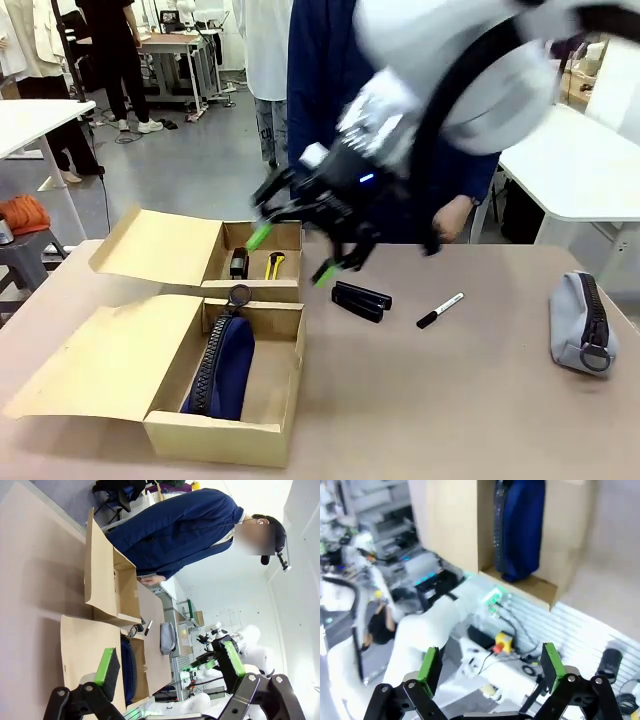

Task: Place items inside the box.
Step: Pick up a Pencil pouch or Stapler and place it inside the Mailer Box closest to the robot.

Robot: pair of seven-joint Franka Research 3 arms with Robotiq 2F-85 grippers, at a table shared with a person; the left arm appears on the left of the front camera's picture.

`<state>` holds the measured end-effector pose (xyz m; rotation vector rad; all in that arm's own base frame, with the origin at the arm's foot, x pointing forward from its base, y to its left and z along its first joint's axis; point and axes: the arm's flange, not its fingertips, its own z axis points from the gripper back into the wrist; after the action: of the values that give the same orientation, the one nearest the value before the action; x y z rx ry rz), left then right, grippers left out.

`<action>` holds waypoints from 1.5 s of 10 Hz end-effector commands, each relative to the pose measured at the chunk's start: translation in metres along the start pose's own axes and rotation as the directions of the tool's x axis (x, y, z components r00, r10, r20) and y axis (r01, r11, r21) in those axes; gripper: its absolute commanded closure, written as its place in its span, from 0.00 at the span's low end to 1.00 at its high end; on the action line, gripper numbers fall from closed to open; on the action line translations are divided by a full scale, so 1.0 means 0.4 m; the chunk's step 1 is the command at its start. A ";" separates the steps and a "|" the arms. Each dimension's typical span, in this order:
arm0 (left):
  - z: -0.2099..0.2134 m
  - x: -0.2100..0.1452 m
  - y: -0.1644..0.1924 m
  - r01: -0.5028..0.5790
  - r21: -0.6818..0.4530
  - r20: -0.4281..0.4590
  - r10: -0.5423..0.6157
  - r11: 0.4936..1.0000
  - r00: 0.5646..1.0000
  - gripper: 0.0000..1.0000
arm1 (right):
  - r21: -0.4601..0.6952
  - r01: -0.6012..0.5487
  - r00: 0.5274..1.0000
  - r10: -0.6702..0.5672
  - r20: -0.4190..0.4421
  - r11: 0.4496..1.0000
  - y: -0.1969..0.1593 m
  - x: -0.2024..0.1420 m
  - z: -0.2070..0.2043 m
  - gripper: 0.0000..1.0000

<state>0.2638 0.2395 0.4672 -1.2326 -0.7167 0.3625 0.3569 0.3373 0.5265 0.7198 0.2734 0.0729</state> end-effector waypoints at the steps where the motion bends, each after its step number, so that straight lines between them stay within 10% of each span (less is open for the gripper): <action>1: -0.003 0.000 -0.002 0.017 -0.022 0.012 -0.017 1.000 1.000 0.00 | 0.112 0.025 0.999 -0.020 -0.042 0.993 -0.167 -0.079 0.091 0.00; 4: -0.003 0.000 -0.002 0.017 -0.022 0.012 -0.017 1.000 1.000 0.00 | 0.483 0.043 0.977 -0.138 0.162 0.874 -0.449 -0.211 0.350 0.00; 5: -0.003 0.000 -0.002 0.017 -0.022 0.012 -0.017 1.000 1.000 0.00 | 0.673 -0.015 0.954 -0.191 0.231 0.739 -0.575 -0.254 0.438 0.00; 6: -0.003 0.000 -0.002 0.017 -0.022 0.012 -0.017 1.000 1.000 0.00 | 0.855 -0.104 0.861 -0.384 0.333 0.508 -0.714 -0.289 0.510 0.00; 7: -0.003 0.000 -0.002 0.017 -0.022 0.012 -0.017 1.000 1.000 0.00 | 0.922 -0.383 0.864 -0.372 0.339 -0.051 -0.860 -0.338 0.551 0.00; 8: -0.003 0.000 -0.002 0.017 -0.022 0.012 -0.017 1.000 1.000 0.00 | 0.895 -0.422 0.820 -0.482 0.308 -0.145 -0.961 -0.356 0.526 0.00; 10: -0.003 0.000 -0.002 0.017 -0.022 0.012 -0.017 1.000 1.000 0.00 | 0.895 -0.445 0.786 -0.493 0.374 -0.029 -1.017 -0.363 0.473 0.00; 12: -0.003 0.000 -0.002 0.017 -0.022 0.012 -0.017 1.000 1.000 0.00 | 0.854 -0.436 0.740 -0.427 0.520 0.284 -1.018 -0.361 0.443 0.00; 14: -0.003 0.000 -0.002 0.017 -0.022 0.012 -0.017 1.000 1.000 0.00 | 0.786 -0.384 0.713 -0.386 0.586 0.484 -0.988 -0.350 0.433 0.00; 15: -0.003 0.000 -0.002 0.017 -0.022 0.012 -0.017 1.000 1.000 0.00 | 0.887 -0.393 0.764 -0.450 0.461 0.242 -1.141 -0.294 0.618 0.00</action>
<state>0.2641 0.2392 0.4672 -1.2313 -0.7158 0.3622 0.3098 -0.1599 0.4246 1.9129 -0.4891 -0.3892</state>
